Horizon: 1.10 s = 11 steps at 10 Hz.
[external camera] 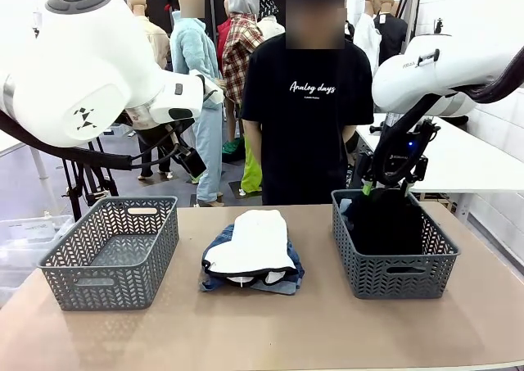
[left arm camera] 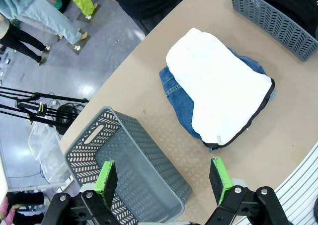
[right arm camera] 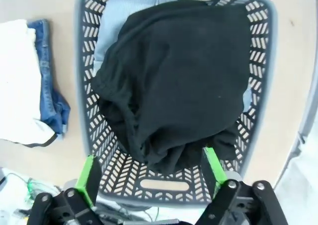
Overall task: Sort the tops and bottoms.
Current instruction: Sort the clothes according to human instructions, then lift clothes from the center of the table with your left hand.
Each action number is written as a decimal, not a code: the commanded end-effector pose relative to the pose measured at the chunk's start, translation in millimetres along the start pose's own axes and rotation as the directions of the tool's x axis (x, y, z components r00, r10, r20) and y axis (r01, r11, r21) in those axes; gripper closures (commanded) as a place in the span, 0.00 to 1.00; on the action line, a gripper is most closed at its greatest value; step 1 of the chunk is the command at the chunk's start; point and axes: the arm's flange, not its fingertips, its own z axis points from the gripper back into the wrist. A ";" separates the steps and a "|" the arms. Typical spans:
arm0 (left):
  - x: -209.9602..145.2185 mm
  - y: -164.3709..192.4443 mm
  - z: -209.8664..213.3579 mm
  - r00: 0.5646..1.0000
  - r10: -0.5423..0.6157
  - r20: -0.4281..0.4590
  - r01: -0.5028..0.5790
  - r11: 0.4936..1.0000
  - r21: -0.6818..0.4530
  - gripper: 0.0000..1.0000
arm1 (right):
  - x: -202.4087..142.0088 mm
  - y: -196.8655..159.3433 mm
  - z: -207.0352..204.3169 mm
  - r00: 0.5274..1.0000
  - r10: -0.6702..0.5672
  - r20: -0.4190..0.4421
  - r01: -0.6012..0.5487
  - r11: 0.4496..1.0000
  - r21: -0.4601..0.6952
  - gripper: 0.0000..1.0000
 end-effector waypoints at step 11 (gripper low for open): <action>0.1 1.7 1.9 1.000 -0.006 -0.009 0.006 1.000 0.001 0.03 | 1.1 1.7 0.0 0.999 0.024 0.023 -0.024 1.000 0.000 0.00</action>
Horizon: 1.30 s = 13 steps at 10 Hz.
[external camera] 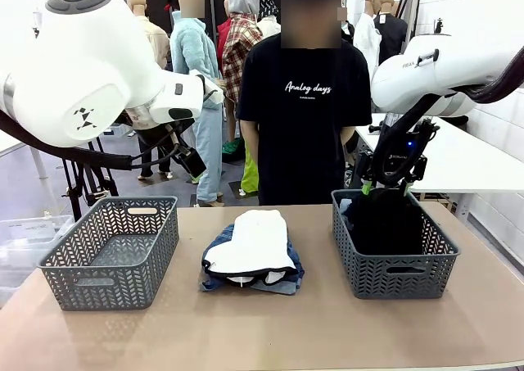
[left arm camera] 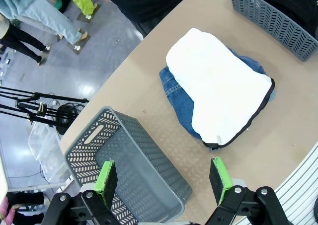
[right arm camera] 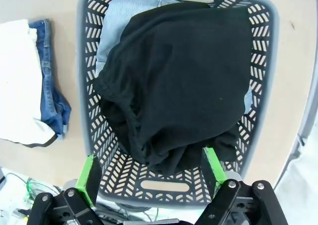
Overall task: Sort the tops and bottoms.
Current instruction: Lift clothes from the center of the table with your left hand.
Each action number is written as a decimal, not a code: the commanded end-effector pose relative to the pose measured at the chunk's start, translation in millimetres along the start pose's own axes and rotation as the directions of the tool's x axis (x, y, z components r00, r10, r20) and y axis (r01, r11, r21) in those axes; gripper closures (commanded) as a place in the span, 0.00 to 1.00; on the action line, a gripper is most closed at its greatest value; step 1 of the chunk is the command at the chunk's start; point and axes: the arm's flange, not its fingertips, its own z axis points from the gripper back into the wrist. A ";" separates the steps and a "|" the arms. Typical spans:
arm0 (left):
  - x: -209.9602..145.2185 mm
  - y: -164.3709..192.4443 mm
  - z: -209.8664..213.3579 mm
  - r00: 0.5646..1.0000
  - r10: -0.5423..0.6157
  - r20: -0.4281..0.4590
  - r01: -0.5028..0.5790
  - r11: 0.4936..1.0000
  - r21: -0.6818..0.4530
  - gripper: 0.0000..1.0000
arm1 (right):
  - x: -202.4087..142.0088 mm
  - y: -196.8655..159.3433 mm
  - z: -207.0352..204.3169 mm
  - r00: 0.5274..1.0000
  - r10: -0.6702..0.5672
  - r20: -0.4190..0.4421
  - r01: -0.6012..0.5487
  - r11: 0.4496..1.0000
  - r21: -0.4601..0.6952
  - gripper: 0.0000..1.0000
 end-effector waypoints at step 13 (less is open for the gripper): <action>0.1 1.7 1.8 1.000 -0.006 -0.009 0.006 1.000 0.001 0.03 | -124.1 -25.5 117.8 0.754 0.553 0.355 -0.592 0.806 0.001 0.00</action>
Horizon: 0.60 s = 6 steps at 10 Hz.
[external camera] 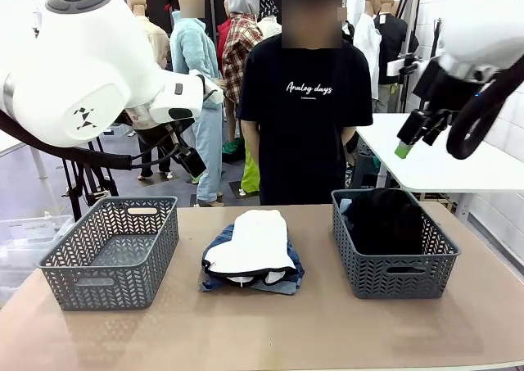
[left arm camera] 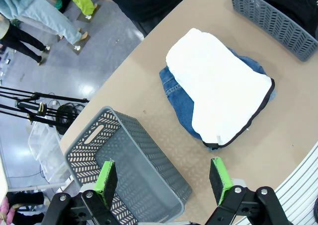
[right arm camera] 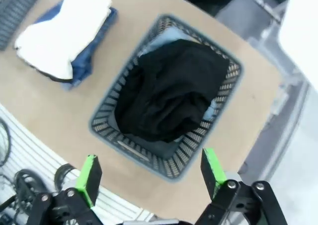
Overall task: Sort the tops and bottoms.
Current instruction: Lift clothes from the center of the table with your left hand.
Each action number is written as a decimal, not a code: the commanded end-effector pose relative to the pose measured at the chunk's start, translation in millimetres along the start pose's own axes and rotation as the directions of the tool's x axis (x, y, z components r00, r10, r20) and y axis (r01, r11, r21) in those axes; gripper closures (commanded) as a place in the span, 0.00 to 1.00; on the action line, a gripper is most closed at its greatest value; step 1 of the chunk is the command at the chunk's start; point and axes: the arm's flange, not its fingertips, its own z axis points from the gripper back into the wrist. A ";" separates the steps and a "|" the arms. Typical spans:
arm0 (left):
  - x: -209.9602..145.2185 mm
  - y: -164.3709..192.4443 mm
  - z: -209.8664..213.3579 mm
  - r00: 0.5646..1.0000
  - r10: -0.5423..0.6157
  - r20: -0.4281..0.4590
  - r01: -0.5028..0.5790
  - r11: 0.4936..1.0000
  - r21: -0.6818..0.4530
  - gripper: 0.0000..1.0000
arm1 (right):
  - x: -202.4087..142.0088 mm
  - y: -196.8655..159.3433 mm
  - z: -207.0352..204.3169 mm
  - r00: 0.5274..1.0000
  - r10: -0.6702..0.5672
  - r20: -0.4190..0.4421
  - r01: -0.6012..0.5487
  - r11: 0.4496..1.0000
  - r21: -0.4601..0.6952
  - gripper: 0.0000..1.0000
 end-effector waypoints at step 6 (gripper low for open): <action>0.1 1.5 1.6 1.000 -0.006 -0.010 0.006 1.000 0.001 0.03 | -14.6 -13.3 -16.5 0.991 0.089 0.102 -0.101 0.988 0.115 0.00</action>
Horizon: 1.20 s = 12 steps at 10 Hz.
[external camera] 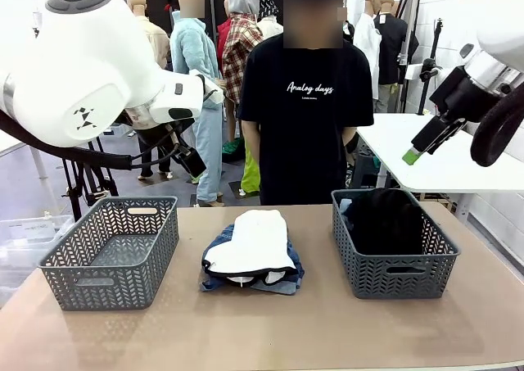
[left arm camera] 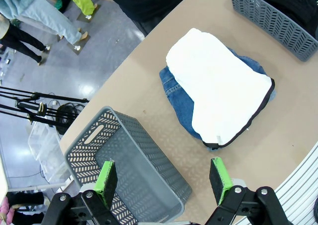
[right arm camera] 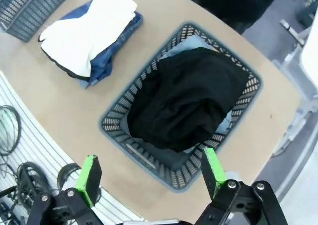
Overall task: Sort the tops and bottoms.
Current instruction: Lift clothes from the center of the table with your left hand.
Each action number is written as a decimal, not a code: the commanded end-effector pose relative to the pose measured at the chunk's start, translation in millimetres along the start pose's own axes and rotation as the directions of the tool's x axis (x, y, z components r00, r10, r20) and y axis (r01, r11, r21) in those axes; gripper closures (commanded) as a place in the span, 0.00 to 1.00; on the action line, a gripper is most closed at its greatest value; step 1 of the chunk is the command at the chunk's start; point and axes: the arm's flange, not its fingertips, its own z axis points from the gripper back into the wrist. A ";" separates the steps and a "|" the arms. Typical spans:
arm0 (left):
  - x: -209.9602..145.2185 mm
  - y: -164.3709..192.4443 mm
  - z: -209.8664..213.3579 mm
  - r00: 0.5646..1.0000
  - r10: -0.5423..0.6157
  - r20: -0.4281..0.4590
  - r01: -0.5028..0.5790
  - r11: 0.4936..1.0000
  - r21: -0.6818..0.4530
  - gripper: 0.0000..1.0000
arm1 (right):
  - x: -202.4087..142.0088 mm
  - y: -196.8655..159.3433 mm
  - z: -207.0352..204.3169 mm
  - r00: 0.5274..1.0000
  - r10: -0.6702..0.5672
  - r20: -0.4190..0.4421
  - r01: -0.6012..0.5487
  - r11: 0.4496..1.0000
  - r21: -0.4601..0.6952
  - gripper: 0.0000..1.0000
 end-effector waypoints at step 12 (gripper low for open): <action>10.3 -14.1 -21.4 0.999 -0.020 -0.029 0.017 0.996 -0.092 0.03 | 0.0 0.0 0.0 1.000 0.000 0.000 0.000 1.000 0.000 0.00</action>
